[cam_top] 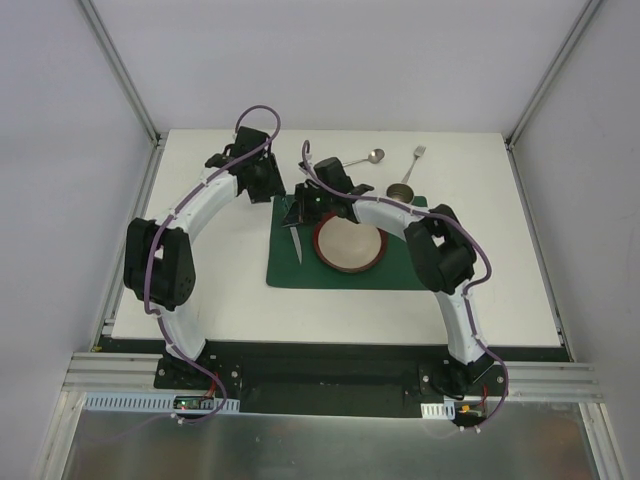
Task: Set the dinner table for one person
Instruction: Pick up the knife at the center of the board, then place the knife on the napkin.
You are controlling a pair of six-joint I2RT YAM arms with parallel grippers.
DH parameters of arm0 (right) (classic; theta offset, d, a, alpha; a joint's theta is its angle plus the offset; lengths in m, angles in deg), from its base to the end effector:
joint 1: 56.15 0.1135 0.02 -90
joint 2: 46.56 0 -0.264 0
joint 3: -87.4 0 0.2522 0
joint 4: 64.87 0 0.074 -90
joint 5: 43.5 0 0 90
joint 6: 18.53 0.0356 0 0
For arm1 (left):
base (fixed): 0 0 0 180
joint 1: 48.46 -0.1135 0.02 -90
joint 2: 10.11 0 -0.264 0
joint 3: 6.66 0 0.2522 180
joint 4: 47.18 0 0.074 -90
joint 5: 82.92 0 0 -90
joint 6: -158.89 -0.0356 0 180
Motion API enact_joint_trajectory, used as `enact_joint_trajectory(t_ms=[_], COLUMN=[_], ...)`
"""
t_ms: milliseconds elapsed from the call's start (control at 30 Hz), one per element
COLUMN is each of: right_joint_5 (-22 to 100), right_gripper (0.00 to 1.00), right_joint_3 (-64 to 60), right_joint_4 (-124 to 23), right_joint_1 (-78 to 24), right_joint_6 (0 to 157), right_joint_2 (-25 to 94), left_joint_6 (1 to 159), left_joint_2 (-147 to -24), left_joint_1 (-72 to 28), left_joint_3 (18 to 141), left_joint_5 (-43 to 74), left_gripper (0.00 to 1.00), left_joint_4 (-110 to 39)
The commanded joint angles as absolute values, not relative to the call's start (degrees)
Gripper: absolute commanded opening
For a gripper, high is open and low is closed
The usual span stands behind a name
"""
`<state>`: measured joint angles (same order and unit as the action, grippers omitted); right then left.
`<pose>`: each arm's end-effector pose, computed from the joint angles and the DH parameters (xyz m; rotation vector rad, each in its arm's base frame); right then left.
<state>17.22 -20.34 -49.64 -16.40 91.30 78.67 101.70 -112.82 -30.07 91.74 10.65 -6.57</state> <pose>0.3742 0.3339 0.1966 -0.7093 2.1729 1.1269 0.3856 -0.1305 0.2747 -0.2716 2.3957 -0.5001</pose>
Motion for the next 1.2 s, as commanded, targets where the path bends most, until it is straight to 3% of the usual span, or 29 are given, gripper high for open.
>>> enact_joint_trajectory(t_ms=[0, 367, 600, 967, 1167], right_joint_5=[17.23, 17.76, 20.39, 21.01, 21.36], right_gripper=[0.01, 0.01, 0.01, 0.01, 0.01], right_joint_3=[-21.73, -21.20, -24.45, -6.64, 2.08], right_joint_4=[-49.80, -45.41, -32.50, -34.32, -38.19], right_joint_1=[-18.26, -30.73, -41.81, -63.95, -67.57], right_joint_6=[90.10, 89.75, 84.92, 87.98, 89.57], right_joint_2=[75.70, 68.33, 60.59, 43.11, 38.08], left_joint_6=[98.42, 96.57, 96.66, 96.22, 95.87], left_joint_2=[-110.30, -105.03, -104.94, -104.33, -102.05], left_joint_1=[-29.92, -29.92, -29.83, -29.83, -29.30], left_joint_3=[97.27, 94.29, 91.65, 91.21, 90.59], left_joint_5=[7.70, 5.23, 6.11, 6.64, 5.94], left_gripper=[0.45, 0.45, 0.44, 0.44, 0.43], left_joint_4=[-4.16, -3.10, -3.28, -3.71, -3.72])
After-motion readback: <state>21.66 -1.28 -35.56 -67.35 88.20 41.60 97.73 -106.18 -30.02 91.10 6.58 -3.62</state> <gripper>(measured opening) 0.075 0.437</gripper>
